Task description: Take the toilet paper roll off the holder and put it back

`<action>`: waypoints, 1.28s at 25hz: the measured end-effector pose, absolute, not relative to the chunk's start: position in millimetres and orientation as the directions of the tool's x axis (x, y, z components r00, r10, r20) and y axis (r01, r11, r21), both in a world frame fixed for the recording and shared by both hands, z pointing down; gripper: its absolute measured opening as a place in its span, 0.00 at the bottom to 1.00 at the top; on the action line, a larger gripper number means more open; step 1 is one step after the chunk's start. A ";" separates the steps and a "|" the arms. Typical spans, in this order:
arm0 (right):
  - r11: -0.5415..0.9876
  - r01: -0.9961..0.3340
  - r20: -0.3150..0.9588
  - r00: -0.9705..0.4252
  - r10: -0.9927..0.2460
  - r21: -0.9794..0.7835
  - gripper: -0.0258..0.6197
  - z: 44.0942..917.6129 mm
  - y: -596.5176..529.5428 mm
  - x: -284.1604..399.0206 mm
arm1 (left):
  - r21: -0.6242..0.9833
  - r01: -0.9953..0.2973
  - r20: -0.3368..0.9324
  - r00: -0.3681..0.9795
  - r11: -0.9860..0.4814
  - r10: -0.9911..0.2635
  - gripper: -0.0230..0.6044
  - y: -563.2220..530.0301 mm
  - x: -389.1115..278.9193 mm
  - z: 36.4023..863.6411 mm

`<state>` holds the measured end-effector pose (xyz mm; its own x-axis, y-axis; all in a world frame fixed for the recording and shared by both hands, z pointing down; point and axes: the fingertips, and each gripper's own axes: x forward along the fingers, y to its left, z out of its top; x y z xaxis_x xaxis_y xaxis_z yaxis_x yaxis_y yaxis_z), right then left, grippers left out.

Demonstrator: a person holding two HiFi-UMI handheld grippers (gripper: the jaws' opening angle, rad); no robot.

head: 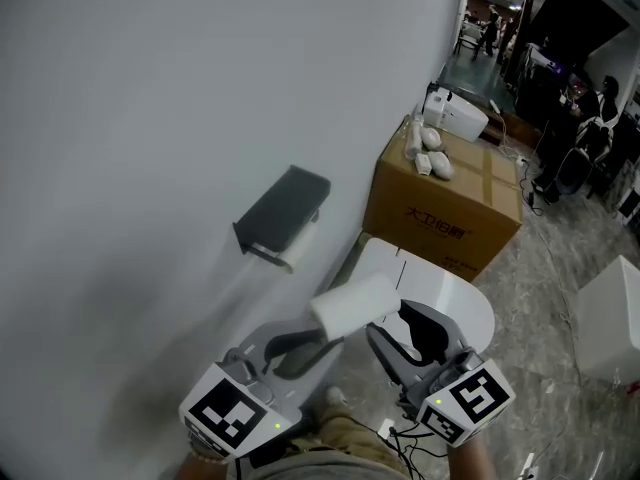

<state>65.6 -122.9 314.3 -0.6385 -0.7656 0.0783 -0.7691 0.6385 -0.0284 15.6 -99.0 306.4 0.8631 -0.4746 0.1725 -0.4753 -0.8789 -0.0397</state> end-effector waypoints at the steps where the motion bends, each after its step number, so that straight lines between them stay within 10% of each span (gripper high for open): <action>1: 0.644 -0.765 0.077 -0.644 -0.761 -0.026 0.34 313.4 -128.5 64.6 | -0.041 -0.482 0.172 0.859 -0.875 -0.482 0.13 -104.3 14.8 305.5; 32: 0.830 -0.558 0.025 -0.829 -0.558 0.028 0.34 267.2 -265.7 -6.8 | -0.118 -0.737 0.142 0.651 -0.666 -0.746 0.13 -228.1 -49.9 264.5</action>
<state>-6.8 -265.7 267.2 -0.8292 -0.5584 0.0250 -0.5578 0.8295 0.0277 -49.9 -228.1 264.5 0.6512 -0.7456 0.1417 -0.7367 -0.6659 -0.1179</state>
